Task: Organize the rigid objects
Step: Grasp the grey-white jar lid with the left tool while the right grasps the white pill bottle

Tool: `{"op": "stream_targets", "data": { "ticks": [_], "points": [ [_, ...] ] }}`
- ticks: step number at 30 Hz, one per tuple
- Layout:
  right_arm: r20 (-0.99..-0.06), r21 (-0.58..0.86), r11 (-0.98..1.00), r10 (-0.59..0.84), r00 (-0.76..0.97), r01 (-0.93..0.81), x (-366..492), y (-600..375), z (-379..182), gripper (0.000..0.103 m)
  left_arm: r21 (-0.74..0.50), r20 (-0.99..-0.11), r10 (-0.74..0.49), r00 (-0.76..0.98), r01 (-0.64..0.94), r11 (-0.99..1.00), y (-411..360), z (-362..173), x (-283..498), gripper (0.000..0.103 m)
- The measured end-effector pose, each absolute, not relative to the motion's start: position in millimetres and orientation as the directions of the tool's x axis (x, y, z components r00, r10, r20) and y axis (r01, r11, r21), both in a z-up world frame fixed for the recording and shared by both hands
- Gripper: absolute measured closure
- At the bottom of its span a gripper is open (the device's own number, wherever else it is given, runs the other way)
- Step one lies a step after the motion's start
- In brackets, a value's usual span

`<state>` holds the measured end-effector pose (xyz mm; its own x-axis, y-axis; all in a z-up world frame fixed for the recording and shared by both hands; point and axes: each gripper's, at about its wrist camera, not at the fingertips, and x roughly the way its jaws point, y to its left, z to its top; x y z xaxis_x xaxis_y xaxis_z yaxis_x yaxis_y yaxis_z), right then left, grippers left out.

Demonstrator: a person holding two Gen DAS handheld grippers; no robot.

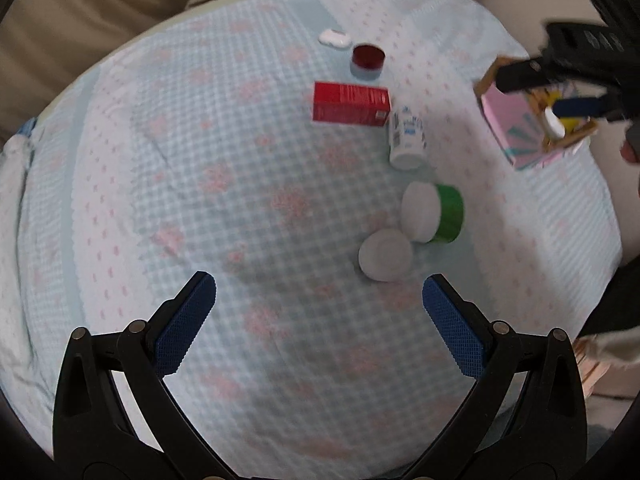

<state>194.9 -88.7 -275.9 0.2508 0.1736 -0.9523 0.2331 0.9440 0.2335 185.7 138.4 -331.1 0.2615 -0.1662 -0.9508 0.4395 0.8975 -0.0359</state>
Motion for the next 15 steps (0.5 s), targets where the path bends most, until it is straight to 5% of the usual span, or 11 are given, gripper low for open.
{"op": "stream_targets", "data": {
  "ticks": [15],
  "points": [
    [-0.971, 0.230, 0.923, 0.198, 0.132, 0.308, 266, -83, -392, 0.000, -0.003, -0.940, -0.218, 0.263, 0.633, 0.774, 71, -445, 171, 0.000]
  ]
}}
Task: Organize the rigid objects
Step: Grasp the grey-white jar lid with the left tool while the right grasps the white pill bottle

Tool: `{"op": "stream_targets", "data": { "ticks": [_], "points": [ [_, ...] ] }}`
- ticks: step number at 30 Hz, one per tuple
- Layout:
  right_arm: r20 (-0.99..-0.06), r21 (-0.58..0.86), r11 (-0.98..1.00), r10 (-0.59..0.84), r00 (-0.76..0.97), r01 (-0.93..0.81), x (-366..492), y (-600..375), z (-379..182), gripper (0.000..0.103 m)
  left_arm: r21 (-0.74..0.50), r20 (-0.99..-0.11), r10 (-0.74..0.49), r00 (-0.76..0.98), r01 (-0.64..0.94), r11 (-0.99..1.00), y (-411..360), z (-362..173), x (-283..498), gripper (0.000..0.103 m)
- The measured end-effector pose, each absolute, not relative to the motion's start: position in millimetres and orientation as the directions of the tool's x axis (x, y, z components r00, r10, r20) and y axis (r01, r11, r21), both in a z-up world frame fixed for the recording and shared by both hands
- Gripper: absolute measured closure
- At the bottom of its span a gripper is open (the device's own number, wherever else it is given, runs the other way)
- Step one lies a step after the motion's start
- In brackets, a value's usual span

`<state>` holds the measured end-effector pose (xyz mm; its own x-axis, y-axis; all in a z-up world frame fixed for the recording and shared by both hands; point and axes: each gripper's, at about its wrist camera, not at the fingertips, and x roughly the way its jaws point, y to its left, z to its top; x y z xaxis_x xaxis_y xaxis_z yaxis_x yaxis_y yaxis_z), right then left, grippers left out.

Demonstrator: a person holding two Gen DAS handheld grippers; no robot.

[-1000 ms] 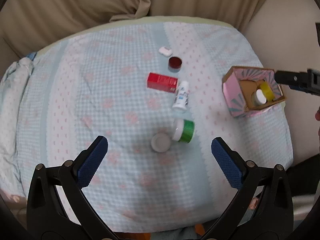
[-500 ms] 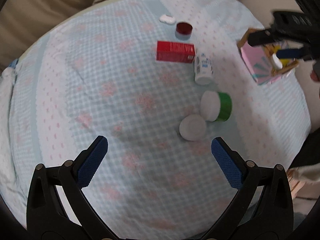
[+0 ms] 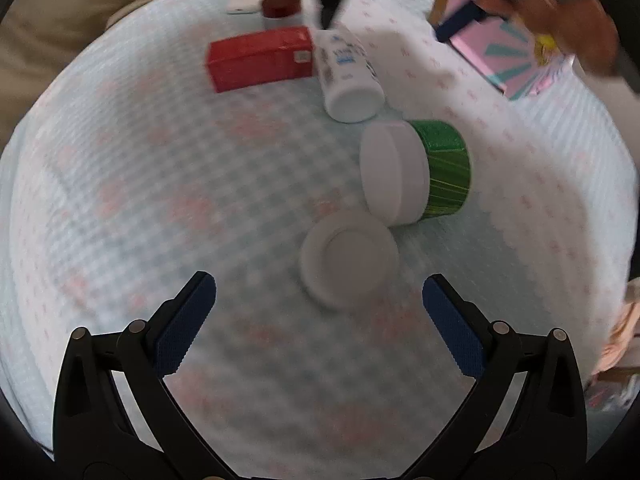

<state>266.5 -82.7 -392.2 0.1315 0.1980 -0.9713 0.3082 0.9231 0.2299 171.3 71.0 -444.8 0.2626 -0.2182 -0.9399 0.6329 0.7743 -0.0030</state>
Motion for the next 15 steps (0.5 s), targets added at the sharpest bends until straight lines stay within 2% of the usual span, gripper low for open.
{"op": "stream_targets", "data": {
  "ticks": [6, 7, 9, 11, 13, 15],
  "points": [
    [-0.981, 0.191, 0.931, 0.178, 0.071, 0.312, 292, -73, -427, 0.001, 0.049, -0.934, -0.198, 0.299, 0.653, 0.755, 46, -472, 176, 0.001],
    [-0.982, 0.188, 0.932, 0.178, 0.061, 0.311, 295, -71, -431, 0.002, 0.046, -0.933, -0.202, 0.298, 0.655, 0.754, 45, -474, 176, 0.003],
    [-0.981, 0.194, 0.931, 0.190, 0.046, 0.308, 300, -69, -438, 0.011, 0.039, -0.934, -0.207, 0.290, 0.660, 0.750, 42, -477, 176, 0.009],
    [-0.980, 0.195, 0.931, 0.197, 0.024, 0.308, 306, -67, -444, 0.018, 0.028, -0.936, -0.215, 0.279, 0.667, 0.744, 41, -481, 174, 0.024],
    [-0.979, 0.196, 0.932, 0.204, 0.007, 0.304, 311, -64, -449, 0.026, 0.014, -0.938, -0.224, 0.263, 0.676, 0.736, 40, -483, 171, 0.033],
    [-0.977, 0.201, 0.933, 0.212, -0.005, 0.297, 315, -60, -452, 0.045, 0.007, -0.939, -0.231, 0.255, 0.686, 0.728, 40, -484, 168, 0.037]
  ]
}}
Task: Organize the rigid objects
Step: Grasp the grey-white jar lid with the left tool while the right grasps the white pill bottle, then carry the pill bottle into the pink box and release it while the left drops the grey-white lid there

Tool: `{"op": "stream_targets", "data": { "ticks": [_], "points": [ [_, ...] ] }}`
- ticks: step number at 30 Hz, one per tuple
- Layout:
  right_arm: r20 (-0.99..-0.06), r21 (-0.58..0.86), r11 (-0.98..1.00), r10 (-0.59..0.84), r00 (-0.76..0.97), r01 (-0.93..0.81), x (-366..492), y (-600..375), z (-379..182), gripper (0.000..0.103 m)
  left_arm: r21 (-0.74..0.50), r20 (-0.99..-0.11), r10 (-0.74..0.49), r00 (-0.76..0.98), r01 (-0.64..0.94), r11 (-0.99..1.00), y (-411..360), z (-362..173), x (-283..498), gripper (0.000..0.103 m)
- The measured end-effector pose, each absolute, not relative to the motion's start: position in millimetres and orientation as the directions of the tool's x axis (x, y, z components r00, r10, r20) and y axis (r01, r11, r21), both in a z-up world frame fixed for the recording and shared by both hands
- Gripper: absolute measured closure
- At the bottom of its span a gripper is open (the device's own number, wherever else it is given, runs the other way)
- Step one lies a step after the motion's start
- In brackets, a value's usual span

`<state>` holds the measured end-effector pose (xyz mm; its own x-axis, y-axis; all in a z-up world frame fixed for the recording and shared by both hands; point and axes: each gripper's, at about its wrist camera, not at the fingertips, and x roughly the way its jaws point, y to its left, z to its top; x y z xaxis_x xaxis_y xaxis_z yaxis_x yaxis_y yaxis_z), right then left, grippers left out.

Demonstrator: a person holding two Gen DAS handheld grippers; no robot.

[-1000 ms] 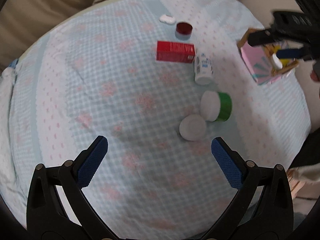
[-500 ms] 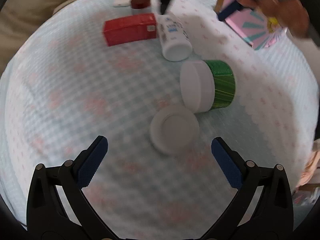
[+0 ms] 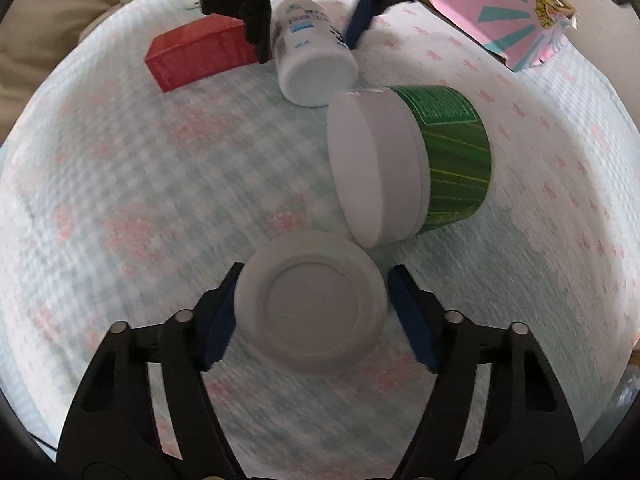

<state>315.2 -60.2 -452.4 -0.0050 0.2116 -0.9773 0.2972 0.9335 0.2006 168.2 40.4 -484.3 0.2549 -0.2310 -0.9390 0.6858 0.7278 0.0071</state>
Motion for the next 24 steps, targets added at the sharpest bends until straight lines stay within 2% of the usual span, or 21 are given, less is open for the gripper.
{"op": "stream_targets", "data": {
  "ticks": [2, 4, 14, 24],
  "points": [
    [-0.974, 0.214, 0.930, 0.227, -0.009, 0.298, 318, -59, -456, 0.053, 0.016, -0.939, -0.227, 0.258, 0.693, 0.721, 38, -483, 168, 0.043],
    [-0.973, 0.216, 0.924, 0.230, -0.005, 0.315, 319, -59, -457, 0.053, 0.022, -0.938, -0.226, 0.261, 0.698, 0.715, 37, -482, 168, 0.049],
    [-0.967, 0.246, 0.906, 0.256, 0.016, 0.344, 317, -75, -460, 0.054, -0.005, -0.934, -0.249, 0.256, 0.688, 0.726, 54, -472, 175, 0.049],
    [-0.965, 0.261, 0.896, 0.256, 0.062, 0.361, 300, -88, -439, 0.055, -0.010, -0.923, -0.232, 0.306, 0.585, 0.811, 99, -439, 196, 0.050]
  ]
}}
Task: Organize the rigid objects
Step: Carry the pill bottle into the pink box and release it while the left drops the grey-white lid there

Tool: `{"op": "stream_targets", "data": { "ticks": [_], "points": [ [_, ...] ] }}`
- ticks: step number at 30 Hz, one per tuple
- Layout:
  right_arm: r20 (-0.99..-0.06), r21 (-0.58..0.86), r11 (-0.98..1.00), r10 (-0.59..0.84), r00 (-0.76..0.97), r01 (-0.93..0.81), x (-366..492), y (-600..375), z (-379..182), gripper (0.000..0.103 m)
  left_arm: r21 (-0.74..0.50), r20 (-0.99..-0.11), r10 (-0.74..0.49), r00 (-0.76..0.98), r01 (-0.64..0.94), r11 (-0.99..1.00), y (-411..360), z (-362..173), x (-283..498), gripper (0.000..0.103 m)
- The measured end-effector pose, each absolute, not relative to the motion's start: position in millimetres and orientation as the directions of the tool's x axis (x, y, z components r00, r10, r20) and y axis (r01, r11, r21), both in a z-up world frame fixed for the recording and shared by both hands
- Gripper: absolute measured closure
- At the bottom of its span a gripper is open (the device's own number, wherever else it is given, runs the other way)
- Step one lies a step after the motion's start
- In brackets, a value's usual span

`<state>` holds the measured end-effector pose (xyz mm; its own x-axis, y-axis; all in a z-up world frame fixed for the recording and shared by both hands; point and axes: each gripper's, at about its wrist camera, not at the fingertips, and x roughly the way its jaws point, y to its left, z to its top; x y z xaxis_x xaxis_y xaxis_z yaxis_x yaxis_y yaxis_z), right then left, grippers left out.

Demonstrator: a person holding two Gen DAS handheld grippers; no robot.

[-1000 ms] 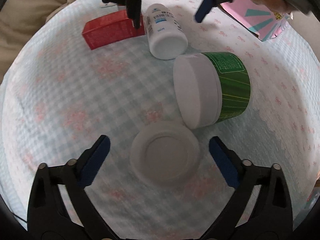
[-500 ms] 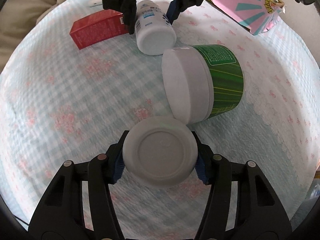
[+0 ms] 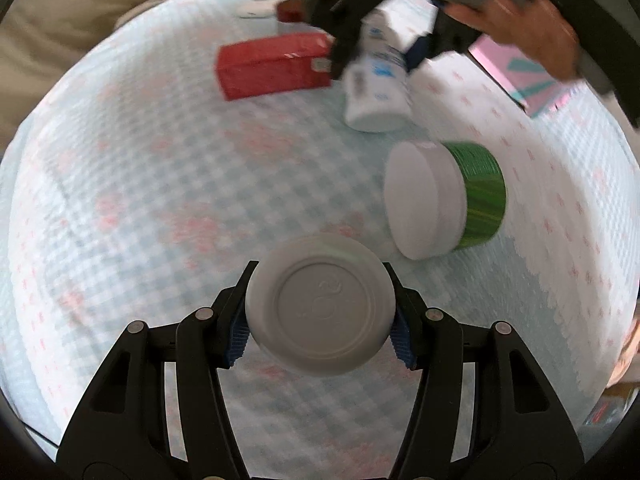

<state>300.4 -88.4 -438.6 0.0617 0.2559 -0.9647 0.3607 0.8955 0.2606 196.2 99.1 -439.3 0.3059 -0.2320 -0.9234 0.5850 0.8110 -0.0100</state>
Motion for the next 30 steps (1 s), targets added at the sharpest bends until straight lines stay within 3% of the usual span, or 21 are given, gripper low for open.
{"op": "stream_targets", "data": {
  "ticks": [9, 16, 30],
  "points": [
    [-0.947, 0.316, 0.879, 0.272, 0.169, 0.356, 273, -93, -371, 0.056, 0.002, -0.892, -0.227, 0.391, 0.506, 0.863, 117, -368, 194, 0.049],
    [-0.927, 0.355, 0.863, 0.276, 0.253, 0.361, 232, -98, -288, 0.056, -0.016, -0.869, -0.261, 0.422, 0.502, 0.865, 115, -301, 191, 0.049],
    [-0.902, 0.357, 0.842, 0.200, 0.382, 0.403, 149, -182, -171, 0.056, -0.068, -0.793, -0.386, 0.471, 0.562, 0.824, 33, -185, 174, 0.049]
  ]
}}
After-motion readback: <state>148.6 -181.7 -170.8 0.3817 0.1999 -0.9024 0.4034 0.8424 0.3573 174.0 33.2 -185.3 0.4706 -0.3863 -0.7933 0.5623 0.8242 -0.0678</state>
